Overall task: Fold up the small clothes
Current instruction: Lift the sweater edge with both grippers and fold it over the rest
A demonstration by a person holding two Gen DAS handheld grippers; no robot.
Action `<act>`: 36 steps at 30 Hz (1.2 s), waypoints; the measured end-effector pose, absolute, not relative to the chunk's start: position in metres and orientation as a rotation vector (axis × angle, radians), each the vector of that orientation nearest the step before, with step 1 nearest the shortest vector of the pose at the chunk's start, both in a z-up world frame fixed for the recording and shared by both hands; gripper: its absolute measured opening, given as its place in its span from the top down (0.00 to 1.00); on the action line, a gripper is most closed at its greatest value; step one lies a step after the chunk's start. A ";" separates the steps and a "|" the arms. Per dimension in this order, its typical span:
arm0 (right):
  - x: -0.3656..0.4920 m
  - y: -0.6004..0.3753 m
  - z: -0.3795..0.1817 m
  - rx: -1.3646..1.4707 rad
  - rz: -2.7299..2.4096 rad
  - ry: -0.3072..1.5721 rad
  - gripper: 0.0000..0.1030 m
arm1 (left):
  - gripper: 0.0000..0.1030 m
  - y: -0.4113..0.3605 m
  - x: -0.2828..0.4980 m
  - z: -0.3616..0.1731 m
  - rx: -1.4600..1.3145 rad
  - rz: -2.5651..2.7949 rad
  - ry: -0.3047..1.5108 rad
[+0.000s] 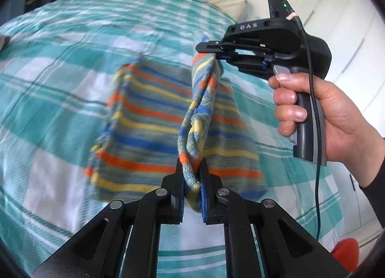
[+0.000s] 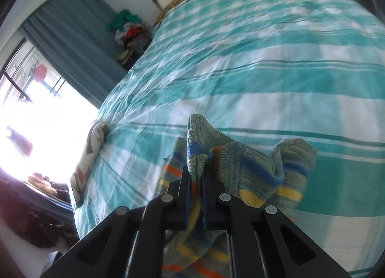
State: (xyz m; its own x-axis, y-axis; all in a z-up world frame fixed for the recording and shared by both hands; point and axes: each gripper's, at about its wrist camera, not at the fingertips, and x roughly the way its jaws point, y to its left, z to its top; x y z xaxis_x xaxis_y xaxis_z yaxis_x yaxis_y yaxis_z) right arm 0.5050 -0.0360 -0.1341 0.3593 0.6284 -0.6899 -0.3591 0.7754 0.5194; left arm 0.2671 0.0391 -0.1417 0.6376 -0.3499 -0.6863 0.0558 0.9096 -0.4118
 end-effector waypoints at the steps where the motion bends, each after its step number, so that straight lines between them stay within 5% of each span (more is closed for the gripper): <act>1: 0.505 -0.020 -0.140 0.281 0.656 1.028 0.92 | 0.92 0.046 0.266 -0.145 -0.386 -0.224 0.857; 7: 0.515 0.034 -0.165 0.248 0.659 1.062 0.92 | 0.89 0.079 0.275 -0.163 -0.444 -0.156 0.892; 14: 0.508 0.016 -0.168 0.525 0.774 0.991 0.75 | 0.58 0.109 0.272 -0.167 -0.477 -0.097 0.923; 24: 0.386 -0.077 -0.120 0.065 0.675 0.856 0.75 | 0.57 0.079 0.260 -0.124 -0.328 -0.219 0.816; 31: 0.354 -0.086 -0.168 0.055 0.665 0.919 0.75 | 0.57 0.047 0.307 -0.169 -0.205 -0.246 0.938; 34: 0.359 -0.077 -0.210 0.036 0.618 1.047 0.69 | 0.64 0.049 0.311 -0.172 -0.170 -0.248 0.986; 36: 0.359 -0.082 -0.200 0.061 0.623 1.019 0.69 | 0.58 0.048 0.308 -0.153 -0.127 -0.275 0.950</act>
